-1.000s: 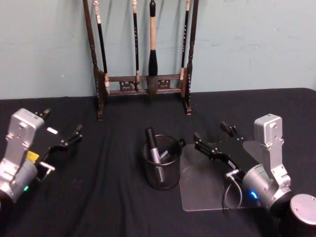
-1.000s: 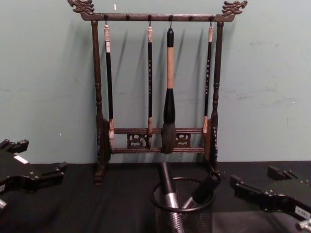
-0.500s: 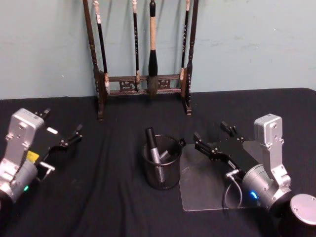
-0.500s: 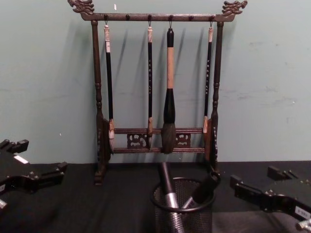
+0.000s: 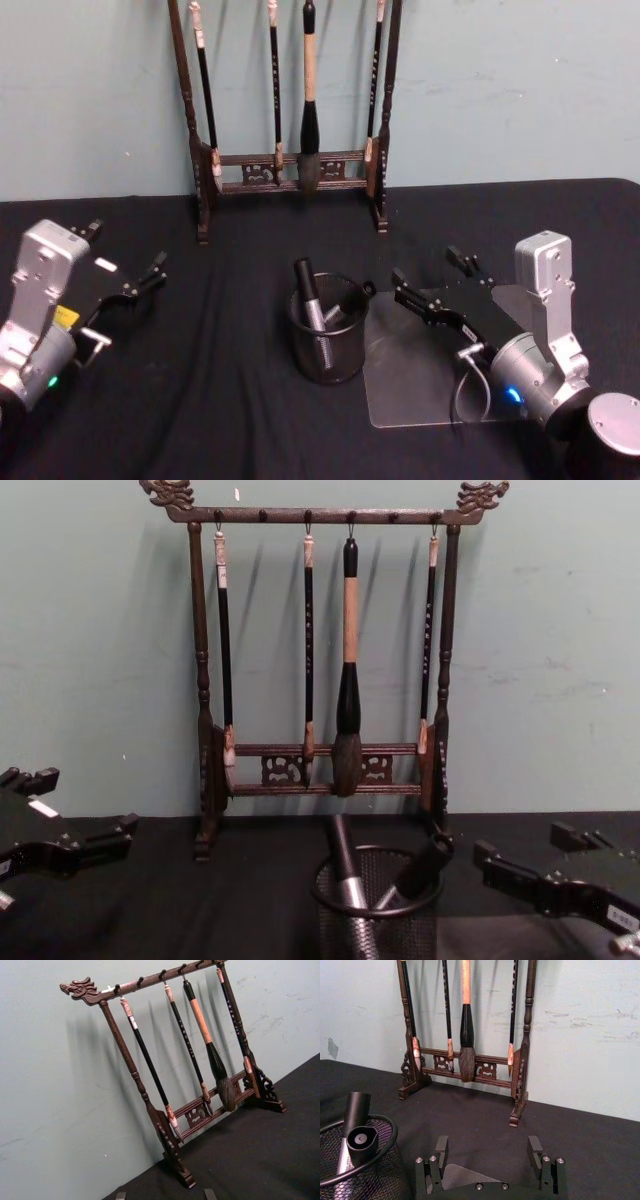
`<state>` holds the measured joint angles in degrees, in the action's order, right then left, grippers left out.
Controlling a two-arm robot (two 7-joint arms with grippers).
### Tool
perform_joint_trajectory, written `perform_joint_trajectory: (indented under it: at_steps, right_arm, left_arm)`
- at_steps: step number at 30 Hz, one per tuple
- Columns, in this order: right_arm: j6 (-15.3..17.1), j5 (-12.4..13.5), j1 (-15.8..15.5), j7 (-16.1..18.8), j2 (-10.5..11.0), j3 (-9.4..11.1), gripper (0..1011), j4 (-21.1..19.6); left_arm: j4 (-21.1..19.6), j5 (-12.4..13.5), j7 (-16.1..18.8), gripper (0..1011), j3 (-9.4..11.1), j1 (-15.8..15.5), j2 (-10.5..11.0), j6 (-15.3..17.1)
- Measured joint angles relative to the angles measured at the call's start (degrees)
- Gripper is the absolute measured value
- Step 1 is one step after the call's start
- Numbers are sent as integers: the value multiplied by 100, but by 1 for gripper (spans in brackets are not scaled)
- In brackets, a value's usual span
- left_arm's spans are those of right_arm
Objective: Pick up the water-based marker from the table and place it into the pen holder.
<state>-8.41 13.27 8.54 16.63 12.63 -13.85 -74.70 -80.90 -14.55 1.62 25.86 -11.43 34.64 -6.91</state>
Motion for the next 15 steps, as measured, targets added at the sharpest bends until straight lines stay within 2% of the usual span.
perform_joint_trajectory:
  at_steps: [15]
  right_arm:
    - [0, 0, 0, 0, 0, 0, 1002, 0]
  left_arm:
    - [0, 0, 0, 1009, 0, 0, 0, 0]
